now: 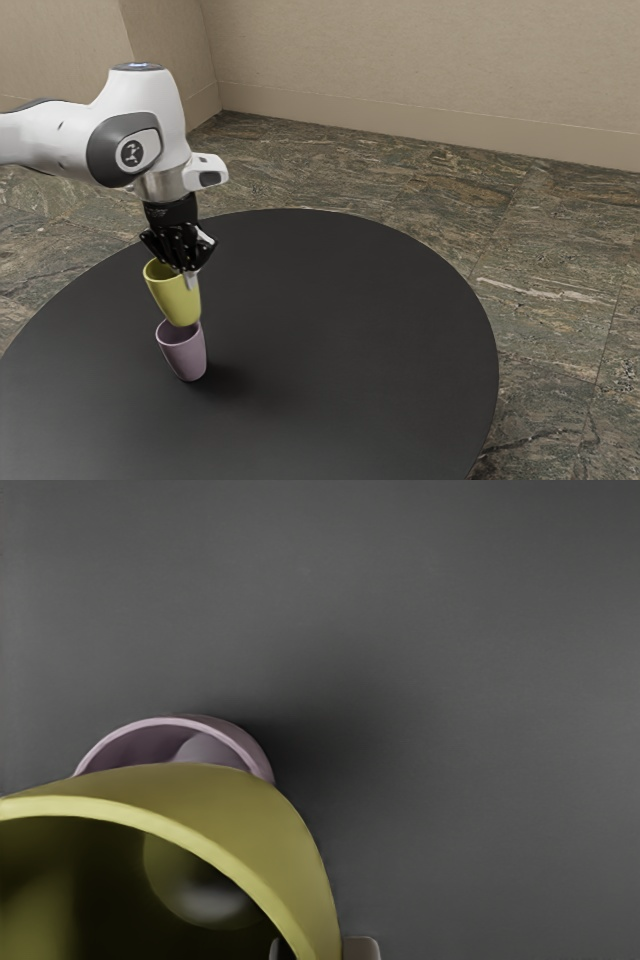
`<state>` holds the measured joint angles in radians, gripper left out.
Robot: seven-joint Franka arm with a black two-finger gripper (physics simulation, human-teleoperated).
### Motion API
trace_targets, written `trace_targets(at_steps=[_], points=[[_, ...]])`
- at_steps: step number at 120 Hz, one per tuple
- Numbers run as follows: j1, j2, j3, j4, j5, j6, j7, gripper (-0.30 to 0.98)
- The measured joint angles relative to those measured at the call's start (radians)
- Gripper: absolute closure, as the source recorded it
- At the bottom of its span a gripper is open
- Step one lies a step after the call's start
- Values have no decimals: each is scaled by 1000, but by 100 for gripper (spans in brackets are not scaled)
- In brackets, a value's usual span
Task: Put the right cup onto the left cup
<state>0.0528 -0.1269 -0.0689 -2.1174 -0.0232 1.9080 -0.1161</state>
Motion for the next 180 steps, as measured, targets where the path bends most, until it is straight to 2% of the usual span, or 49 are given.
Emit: trace_targets(at_steps=[75,180], points=[[43,5,0,-14,1,-2,6,78],[42,54,0,-2,5,2,10,78]])
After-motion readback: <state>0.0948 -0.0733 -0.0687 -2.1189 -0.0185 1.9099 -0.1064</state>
